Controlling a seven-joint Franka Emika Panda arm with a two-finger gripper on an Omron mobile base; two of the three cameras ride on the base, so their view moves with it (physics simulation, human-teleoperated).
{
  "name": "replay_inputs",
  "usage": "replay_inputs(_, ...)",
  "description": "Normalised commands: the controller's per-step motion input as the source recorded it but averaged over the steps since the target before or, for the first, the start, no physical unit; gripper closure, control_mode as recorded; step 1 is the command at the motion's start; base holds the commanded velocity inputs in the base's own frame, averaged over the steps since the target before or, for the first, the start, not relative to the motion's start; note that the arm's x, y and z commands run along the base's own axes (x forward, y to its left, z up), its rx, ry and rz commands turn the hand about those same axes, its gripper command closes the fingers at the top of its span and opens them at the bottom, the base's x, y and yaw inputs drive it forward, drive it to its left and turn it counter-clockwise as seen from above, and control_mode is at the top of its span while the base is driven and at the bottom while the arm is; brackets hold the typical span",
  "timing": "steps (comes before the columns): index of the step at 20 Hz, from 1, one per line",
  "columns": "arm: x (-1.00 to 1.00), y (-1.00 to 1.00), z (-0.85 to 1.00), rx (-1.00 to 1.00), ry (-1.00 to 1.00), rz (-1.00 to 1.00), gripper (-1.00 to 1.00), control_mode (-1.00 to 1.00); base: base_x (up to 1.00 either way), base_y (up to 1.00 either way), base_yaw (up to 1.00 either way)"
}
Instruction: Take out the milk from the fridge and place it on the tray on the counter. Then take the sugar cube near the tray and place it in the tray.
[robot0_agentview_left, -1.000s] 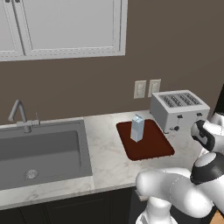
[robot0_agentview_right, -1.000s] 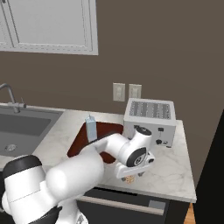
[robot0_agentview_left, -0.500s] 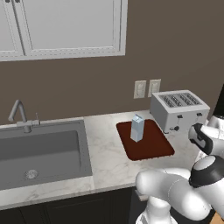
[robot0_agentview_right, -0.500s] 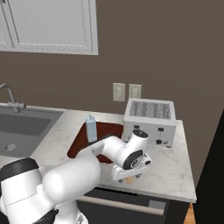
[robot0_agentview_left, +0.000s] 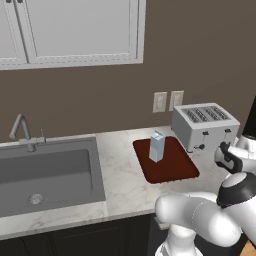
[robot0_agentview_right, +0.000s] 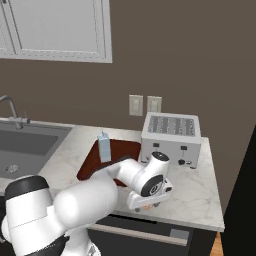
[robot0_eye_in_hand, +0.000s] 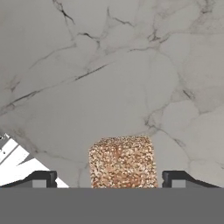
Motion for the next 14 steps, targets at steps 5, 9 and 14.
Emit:
replay_inputs(5,-0.03,-0.01,0.00,0.00,0.00,0.00,-1.00,-1.00,0.00,0.00,0.00)
replay_inputs(9,0.00,0.00,0.00,0.00,0.00,0.00,-1.00,-1.00,0.00,0.00,0.00)
replay_inputs(14,0.00,0.00,0.00,0.00,0.00,0.00,-1.00,-1.00,0.00,0.00,0.00)
